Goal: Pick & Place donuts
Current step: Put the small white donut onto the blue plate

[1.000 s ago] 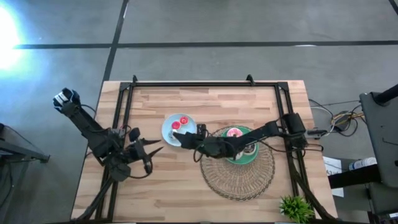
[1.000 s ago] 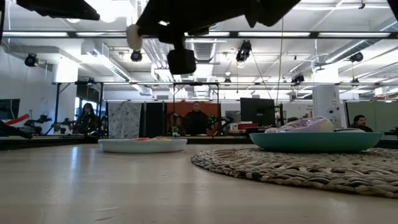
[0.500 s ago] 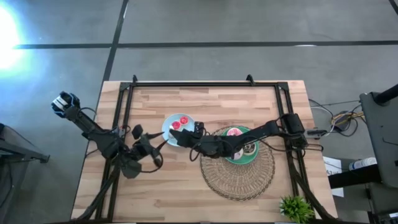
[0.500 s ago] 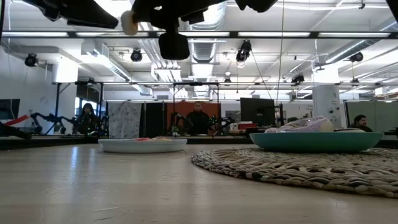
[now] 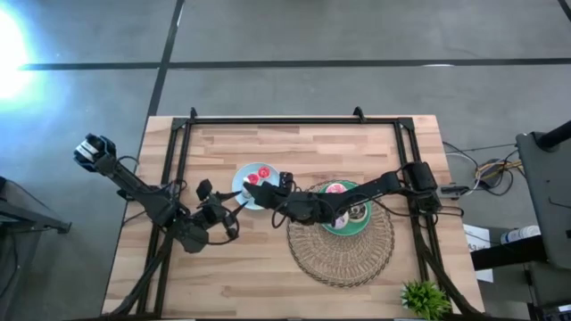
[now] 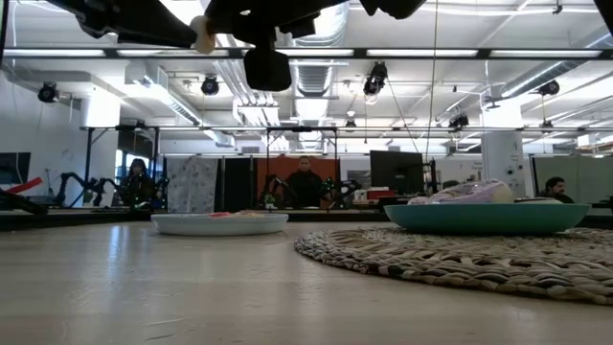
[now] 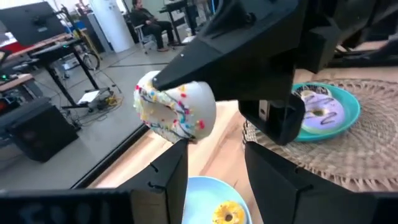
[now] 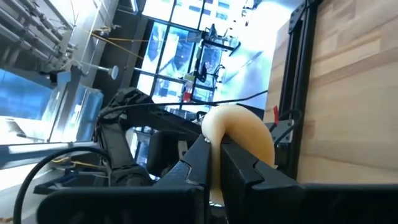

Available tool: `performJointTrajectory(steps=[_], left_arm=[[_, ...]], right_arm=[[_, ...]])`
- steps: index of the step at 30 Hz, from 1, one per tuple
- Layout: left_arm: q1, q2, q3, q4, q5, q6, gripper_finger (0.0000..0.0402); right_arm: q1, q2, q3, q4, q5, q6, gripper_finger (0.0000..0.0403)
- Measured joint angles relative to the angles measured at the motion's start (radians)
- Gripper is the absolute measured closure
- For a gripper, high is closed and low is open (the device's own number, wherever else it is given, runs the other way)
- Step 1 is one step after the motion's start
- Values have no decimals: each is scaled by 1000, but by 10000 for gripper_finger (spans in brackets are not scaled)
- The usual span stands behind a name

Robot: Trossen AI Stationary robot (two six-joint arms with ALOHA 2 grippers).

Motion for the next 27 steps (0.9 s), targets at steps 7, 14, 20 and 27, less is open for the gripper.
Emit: performJointTrajectory(steps=[7, 14, 20, 27], left_arm=[[23, 13, 0, 38, -76, 26, 266], [42, 14, 1, 60, -62, 27, 266], [44, 31, 2, 92, -42, 28, 266], [53, 46, 2, 93, -61, 47, 268]], right_arm=[[2, 0, 0, -18, 13, 36, 390], [1, 0, 0, -17, 23, 71, 390], [-7, 0, 0, -17, 24, 89, 390], [-8, 0, 0, -17, 20, 88, 390]])
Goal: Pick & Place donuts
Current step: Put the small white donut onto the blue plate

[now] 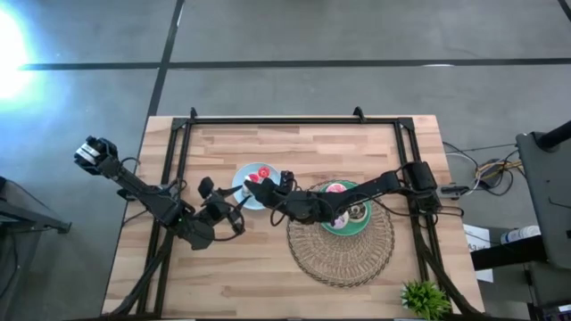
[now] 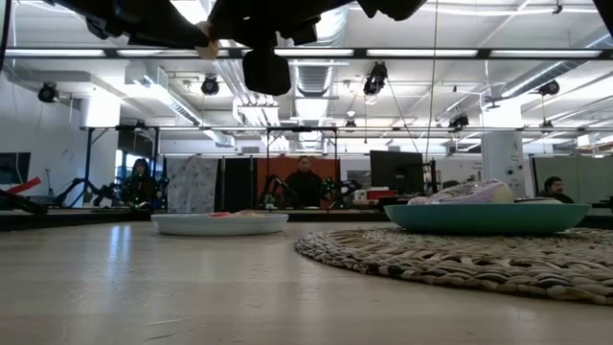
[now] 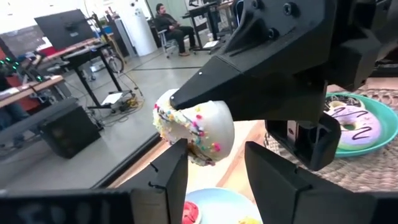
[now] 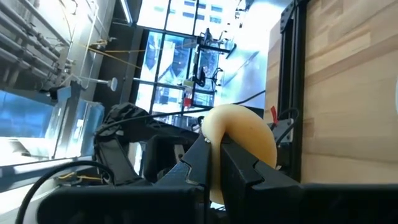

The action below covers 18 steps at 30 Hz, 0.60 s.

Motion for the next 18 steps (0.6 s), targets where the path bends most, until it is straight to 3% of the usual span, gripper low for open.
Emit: performJointTrajectory(steps=[7, 14, 18], left_arm=[[0, 0, 18, -1, -18, 55, 291], [0, 0, 35, -8, -18, 95, 365], [0, -1, 35, -24, -22, 103, 395]], right_arm=[[7, 0, 0, 2, -22, 0, 390], [11, -5, 3, -42, -31, 16, 387], [10, -7, 3, -48, -81, -25, 363]])
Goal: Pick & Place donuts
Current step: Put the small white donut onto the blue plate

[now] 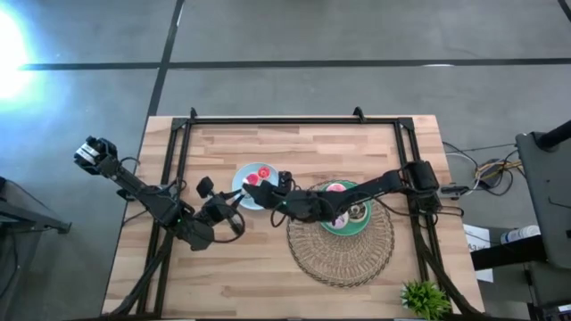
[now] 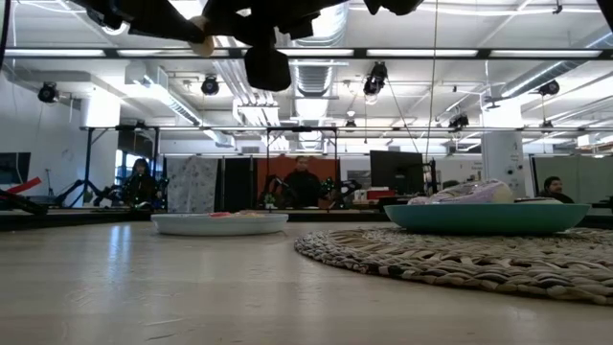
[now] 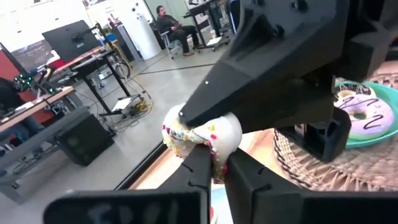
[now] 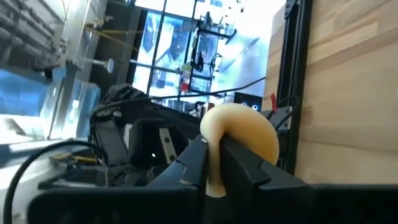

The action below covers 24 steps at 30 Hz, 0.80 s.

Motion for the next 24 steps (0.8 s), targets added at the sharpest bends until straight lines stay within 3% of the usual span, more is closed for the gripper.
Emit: performJointTrajectory(steps=[8, 13, 16, 20, 24], left_arm=[[-2, -6, 5, -146, 37, -52, 400], [0, -40, 9, -299, 7, -151, 400], [4, -65, 6, -423, 26, -244, 401], [59, -88, -14, -591, 171, -385, 401], [173, -82, -73, -583, 365, -361, 401]], right_arm=[[1, -28, 0, -118, -83, -58, 289], [11, -104, -5, -422, -107, -124, 253], [16, -191, -4, -588, -68, -156, 238], [25, -283, -3, -747, -5, -195, 226], [28, -348, -3, -807, 17, -235, 226]])
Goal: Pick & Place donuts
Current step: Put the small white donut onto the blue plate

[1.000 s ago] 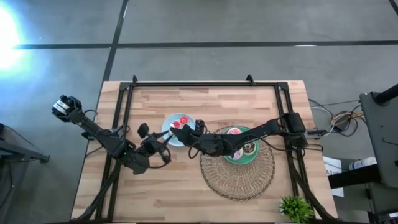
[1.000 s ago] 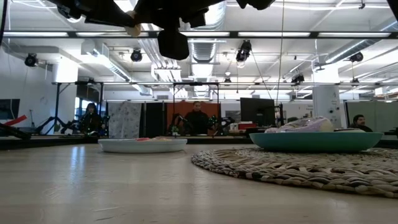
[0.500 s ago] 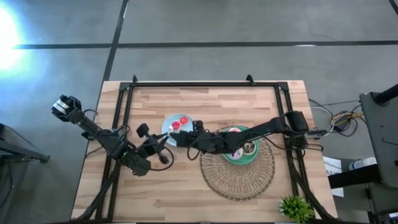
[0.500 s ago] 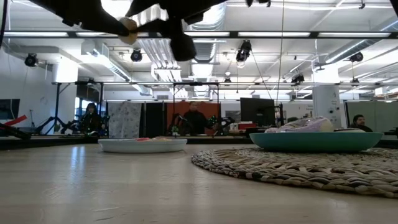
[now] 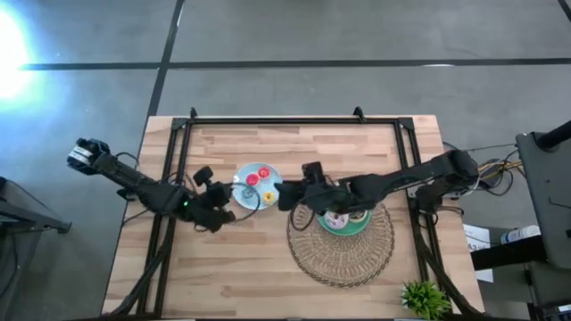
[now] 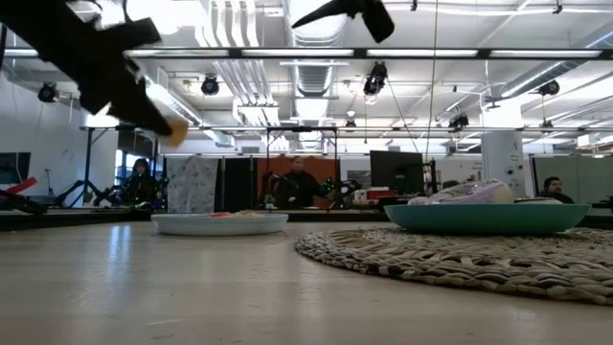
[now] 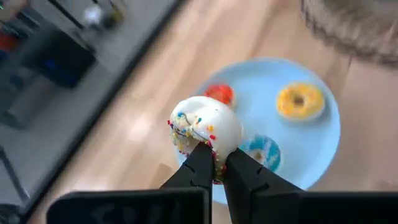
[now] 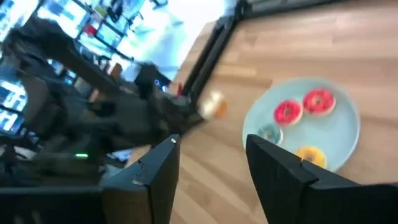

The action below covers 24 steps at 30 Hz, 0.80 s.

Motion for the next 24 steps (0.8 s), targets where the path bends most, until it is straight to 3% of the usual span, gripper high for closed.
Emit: performJointTrajectory(steps=[5, 13, 19, 24], left_arm=[[160, 15, -71, 181, 199, 162, 401], [377, 76, -93, 294, 341, 301, 401], [445, 153, -78, 310, 496, 306, 401], [445, 228, -78, 316, 517, 293, 400]], right_arm=[[-6, -24, 0, -8, 19, -25, 230], [4, -11, 0, -9, 17, -6, 232], [10, -8, 0, -8, 16, -6, 232], [8, -8, 0, -9, 17, -18, 234]])
